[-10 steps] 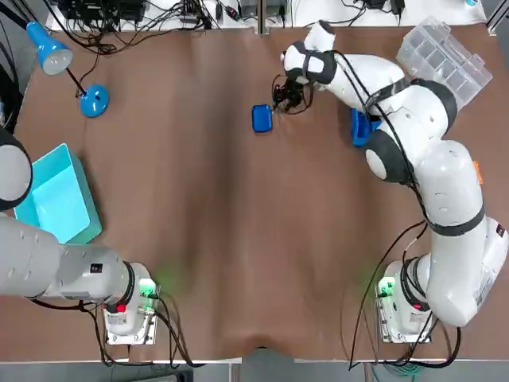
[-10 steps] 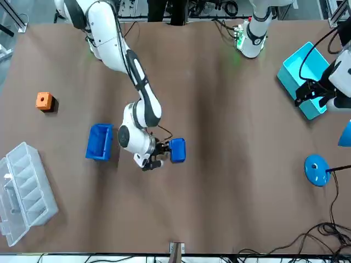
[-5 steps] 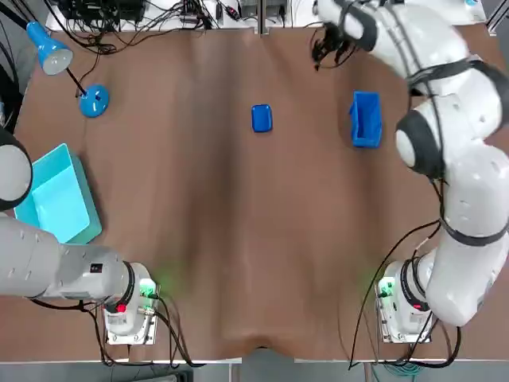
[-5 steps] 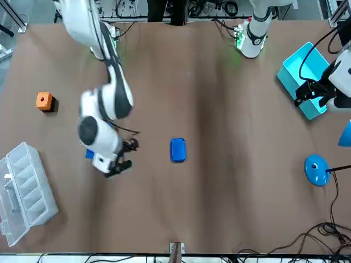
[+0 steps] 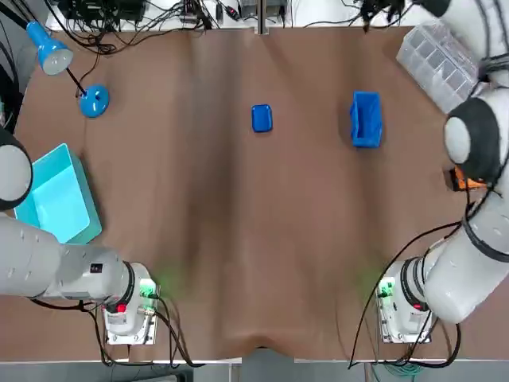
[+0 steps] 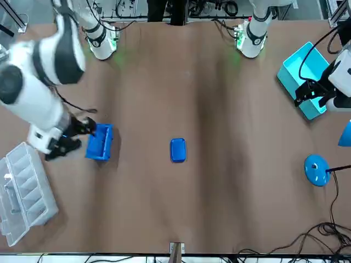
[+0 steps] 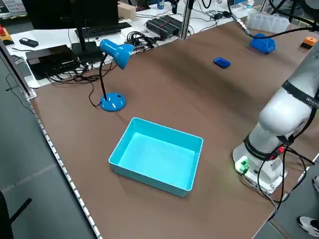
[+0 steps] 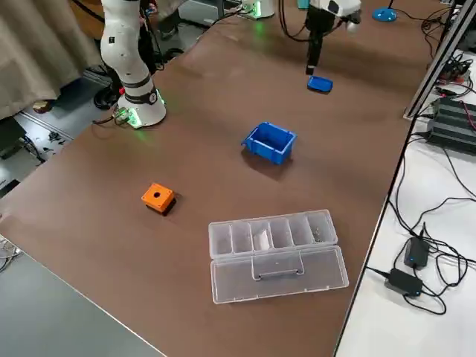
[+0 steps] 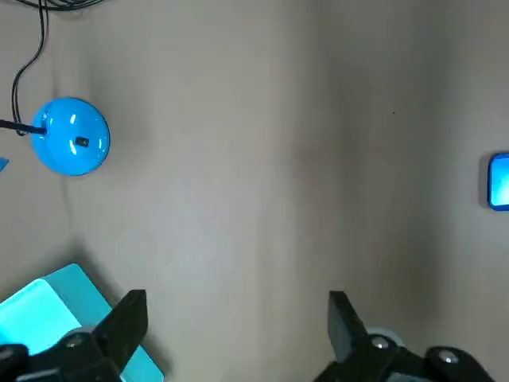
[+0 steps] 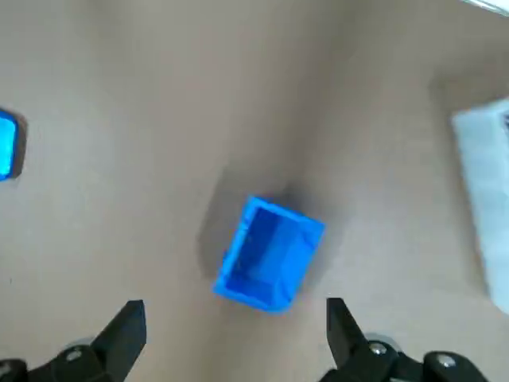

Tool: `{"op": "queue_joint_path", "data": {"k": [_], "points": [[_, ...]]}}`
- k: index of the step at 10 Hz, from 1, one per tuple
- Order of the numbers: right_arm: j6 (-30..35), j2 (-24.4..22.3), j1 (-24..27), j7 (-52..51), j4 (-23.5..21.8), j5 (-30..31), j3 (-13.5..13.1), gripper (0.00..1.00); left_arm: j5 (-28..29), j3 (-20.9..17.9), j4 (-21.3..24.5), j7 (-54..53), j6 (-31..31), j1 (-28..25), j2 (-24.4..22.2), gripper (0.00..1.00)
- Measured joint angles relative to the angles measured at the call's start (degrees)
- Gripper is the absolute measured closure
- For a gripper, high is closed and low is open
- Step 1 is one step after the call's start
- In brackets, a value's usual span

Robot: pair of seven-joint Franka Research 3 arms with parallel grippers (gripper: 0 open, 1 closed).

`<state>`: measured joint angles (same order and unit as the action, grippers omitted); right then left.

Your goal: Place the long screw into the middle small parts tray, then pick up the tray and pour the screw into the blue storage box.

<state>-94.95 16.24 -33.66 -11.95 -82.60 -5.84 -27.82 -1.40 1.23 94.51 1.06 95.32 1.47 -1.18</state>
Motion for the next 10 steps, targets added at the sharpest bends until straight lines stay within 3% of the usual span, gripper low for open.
{"op": "queue_joint_path", "data": {"k": [2, 4, 6, 10], "points": [[2.1, -5.8, 9.7, 0.4, -0.6, 5.3, 8.5, 0.00, 0.0, 0.0, 0.0, 0.0, 0.0, 0.0, 0.0, 0.00], [2.2, -11.7, 18.0, 1.6, -3.4, 6.2, 14.6, 0.00, 0.0, 0.0, 0.0, 0.0, 0.0, 0.0, 0.0, 0.00], [2.8, -15.5, 22.2, 3.6, -6.1, 6.3, 16.5, 0.00, 0.0, -0.1, 0.0, 0.0, 0.0, 0.0, 0.0, 0.00], [7.5, -16.1, 27.0, 6.3, -6.4, 6.2, 17.2, 0.00, 0.0, -0.1, 0.0, 0.0, 0.0, 0.0, 0.0, 0.00]]}}
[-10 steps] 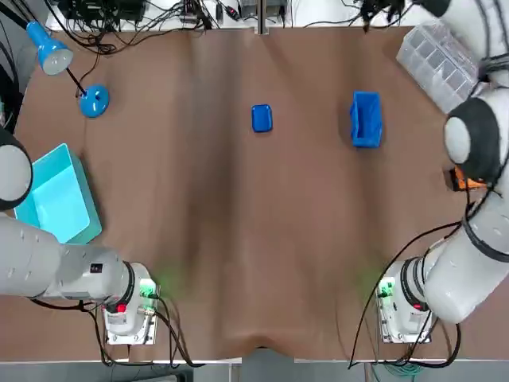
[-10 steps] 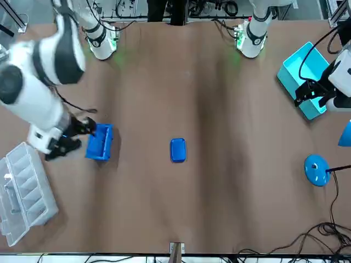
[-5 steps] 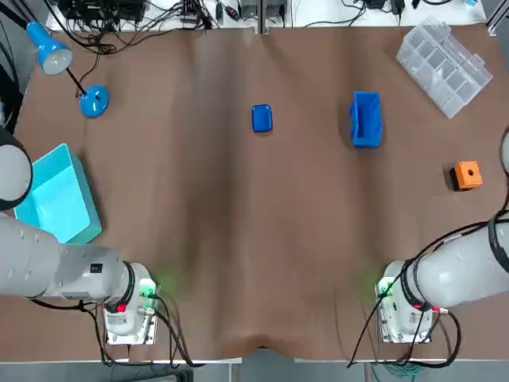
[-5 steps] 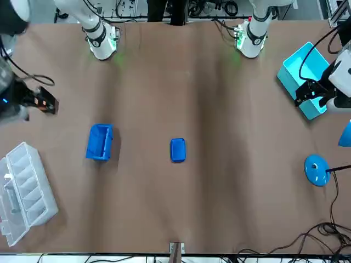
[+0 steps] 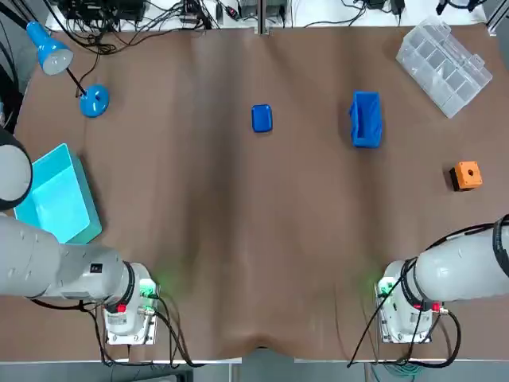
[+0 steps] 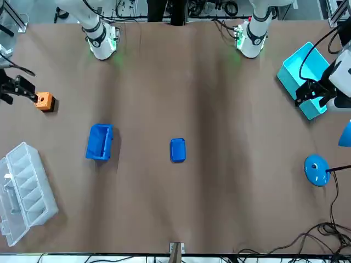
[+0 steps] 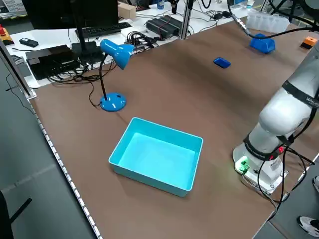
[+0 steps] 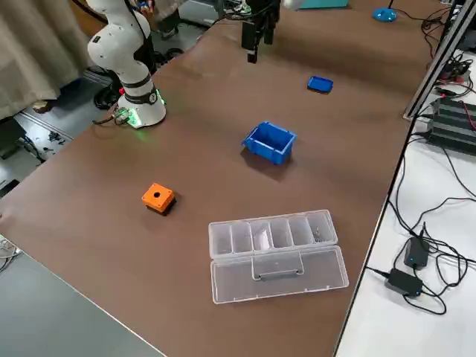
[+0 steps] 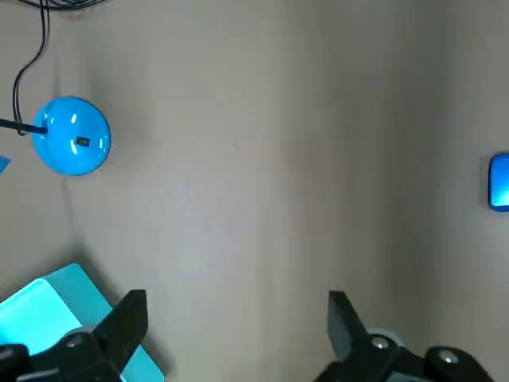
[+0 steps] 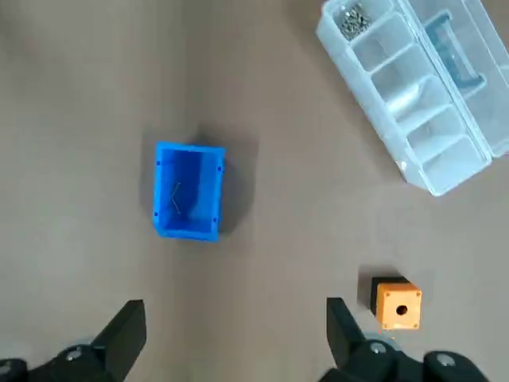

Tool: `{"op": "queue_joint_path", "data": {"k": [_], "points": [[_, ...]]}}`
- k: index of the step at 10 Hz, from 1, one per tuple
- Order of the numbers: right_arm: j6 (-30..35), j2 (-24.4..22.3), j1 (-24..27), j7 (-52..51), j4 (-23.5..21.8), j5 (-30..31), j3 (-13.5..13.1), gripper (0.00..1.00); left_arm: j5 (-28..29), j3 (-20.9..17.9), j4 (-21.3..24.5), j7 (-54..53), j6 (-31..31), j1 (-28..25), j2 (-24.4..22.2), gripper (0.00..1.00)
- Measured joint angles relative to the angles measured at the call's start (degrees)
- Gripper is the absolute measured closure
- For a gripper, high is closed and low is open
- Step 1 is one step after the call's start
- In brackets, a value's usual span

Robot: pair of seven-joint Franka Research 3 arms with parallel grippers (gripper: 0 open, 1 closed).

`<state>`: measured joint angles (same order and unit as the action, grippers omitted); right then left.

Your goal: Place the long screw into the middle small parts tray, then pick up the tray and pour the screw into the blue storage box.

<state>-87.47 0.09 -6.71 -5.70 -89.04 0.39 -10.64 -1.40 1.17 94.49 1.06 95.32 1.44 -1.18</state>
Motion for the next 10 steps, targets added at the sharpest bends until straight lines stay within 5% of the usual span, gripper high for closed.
{"op": "queue_joint_path", "data": {"k": [10], "points": [[-1.9, -0.3, 0.0, 0.9, 1.2, 0.0, 0.9, 0.00, 0.0, 0.0, 0.0, 0.0, 0.0, 0.0, 0.0, 0.00]]}}
